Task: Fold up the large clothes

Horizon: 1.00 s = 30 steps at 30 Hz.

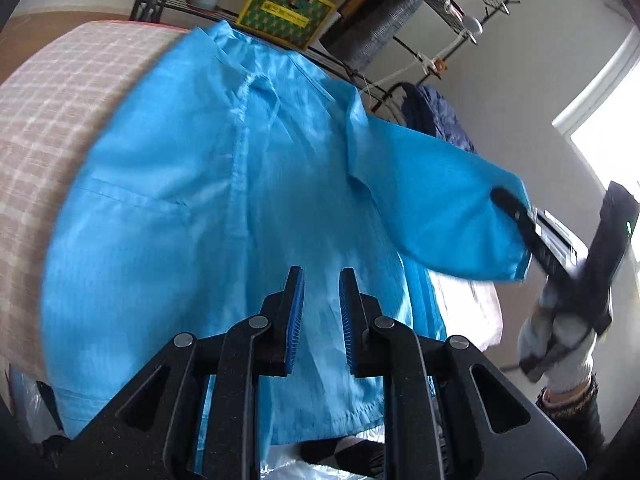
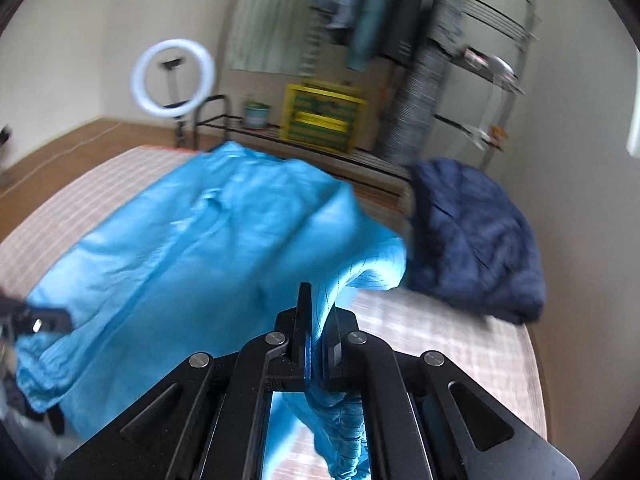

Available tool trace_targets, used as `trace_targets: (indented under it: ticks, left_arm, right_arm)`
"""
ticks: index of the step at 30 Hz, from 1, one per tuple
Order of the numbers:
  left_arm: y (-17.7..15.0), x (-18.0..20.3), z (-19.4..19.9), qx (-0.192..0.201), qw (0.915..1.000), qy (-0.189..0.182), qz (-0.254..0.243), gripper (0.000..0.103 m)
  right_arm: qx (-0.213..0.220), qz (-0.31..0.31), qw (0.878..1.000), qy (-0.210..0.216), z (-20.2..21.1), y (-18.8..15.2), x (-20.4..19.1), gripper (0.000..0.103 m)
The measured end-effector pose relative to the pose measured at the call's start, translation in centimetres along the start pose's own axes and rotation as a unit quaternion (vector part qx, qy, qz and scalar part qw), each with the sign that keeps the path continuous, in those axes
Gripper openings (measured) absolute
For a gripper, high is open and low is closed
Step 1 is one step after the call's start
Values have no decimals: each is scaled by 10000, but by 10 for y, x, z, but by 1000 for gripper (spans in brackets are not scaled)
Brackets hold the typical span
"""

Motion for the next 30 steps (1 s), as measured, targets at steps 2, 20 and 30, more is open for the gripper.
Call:
trace_targets:
  ticks: [2,20,30]
  left_arm:
    - [9,-10,6,118,9998,43,130,15]
    - [11,-50,-14,-239,9984,241,453,16]
    - [-2,-29,-29,-580,9975,-20,403,44]
  right_arm:
    - [53,343,9989,316,2,-1,-31,2]
    - [-1139,1821,9496,2284,-28,-79,-172,31]
    - [-747,-469,9359,3409,-10,-43,-75,58]
Point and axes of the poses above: each gripper's, at about its wrist camera, not at the fingertips, and z roughly against the way its jaws point, x to its right, y to its top, the point moved 9 cm from there along -z, roughly the way its jaws point, and after that the axes turned 2 degrees about -y, right-handed, at the moved point
